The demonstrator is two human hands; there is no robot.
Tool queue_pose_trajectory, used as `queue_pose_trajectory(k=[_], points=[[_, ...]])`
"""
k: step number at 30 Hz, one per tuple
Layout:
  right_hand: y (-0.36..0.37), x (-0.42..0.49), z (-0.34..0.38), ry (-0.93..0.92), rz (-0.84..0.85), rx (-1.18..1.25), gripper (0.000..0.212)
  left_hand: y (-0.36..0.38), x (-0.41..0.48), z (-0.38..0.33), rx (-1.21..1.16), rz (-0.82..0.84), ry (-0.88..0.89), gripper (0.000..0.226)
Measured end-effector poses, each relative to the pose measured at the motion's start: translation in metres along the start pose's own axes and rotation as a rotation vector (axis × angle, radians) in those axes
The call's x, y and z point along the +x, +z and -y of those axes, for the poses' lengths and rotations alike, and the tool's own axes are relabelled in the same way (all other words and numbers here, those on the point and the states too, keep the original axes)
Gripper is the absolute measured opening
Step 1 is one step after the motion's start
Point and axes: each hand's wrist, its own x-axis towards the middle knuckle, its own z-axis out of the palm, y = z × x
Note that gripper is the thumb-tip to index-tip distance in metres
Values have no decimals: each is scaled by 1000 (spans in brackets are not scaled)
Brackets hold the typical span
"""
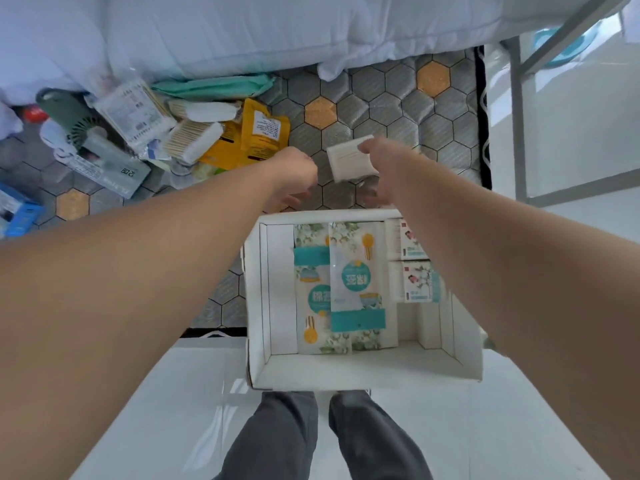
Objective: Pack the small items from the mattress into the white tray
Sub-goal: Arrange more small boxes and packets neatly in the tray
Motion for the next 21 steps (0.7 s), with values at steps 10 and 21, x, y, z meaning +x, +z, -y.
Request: queue_pose_trajectory(k=[10, 21], points=[[2, 28, -1, -117, 46, -210, 50, 5, 22, 1, -77, 71, 28, 36], [-1, 18, -8, -482, 223, -766, 69, 4, 18, -24, -513, 117, -74, 49]])
